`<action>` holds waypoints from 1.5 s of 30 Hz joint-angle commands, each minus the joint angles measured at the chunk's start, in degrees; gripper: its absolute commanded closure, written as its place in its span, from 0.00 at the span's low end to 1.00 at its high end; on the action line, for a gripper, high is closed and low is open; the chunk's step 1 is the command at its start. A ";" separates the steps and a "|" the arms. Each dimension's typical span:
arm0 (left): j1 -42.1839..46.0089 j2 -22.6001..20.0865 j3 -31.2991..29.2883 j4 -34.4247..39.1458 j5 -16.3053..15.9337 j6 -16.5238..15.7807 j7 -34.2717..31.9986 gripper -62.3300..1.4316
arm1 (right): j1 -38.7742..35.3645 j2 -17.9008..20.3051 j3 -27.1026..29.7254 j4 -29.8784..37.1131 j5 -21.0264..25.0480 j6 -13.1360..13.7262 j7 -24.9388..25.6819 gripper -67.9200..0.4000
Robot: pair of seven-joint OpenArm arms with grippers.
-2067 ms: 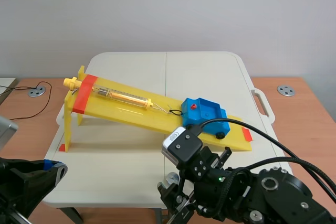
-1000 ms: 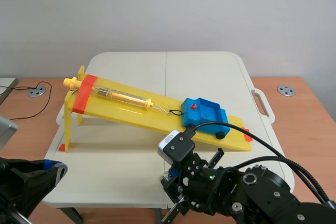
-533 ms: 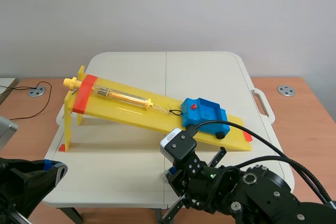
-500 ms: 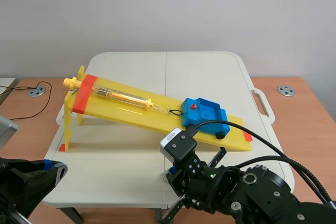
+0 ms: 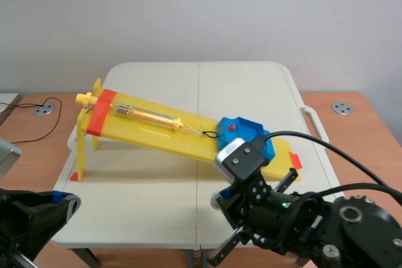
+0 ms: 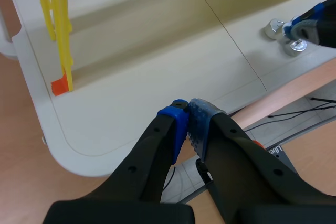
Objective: Place the four metal weights on the blue cart on the ramp.
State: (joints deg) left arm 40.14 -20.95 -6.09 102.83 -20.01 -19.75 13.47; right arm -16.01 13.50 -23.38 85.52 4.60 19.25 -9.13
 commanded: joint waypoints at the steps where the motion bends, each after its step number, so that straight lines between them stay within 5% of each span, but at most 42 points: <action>1: -0.35 0.26 -0.94 2.97 -4.26 -1.22 -5.92 0.93 | 0.17 1.40 3.87 8.15 7.19 -1.05 4.00 0.98; 9: -0.35 0.26 -0.94 2.97 -4.26 -1.22 -5.92 0.93 | -4.39 1.36 15.08 17.68 22.82 5.95 0.04 0.98; 16: -0.35 0.26 -0.94 2.97 -4.26 -1.22 -5.92 0.93 | -3.72 -1.51 25.40 19.91 33.48 7.82 -3.67 0.98; 33: -0.35 0.26 -0.94 2.97 -4.26 -1.22 -5.92 0.93 | 9.97 -12.31 28.83 10.25 34.64 7.80 -6.23 0.98; 45: -0.33 0.26 -0.94 2.97 -4.26 -1.22 -5.90 0.93 | 19.78 -15.02 28.79 -2.29 34.60 7.82 -6.58 0.98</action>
State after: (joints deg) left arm 40.14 -20.95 -6.09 102.83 -19.99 -19.75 13.47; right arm -1.85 -1.61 7.01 78.91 35.00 25.74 -23.22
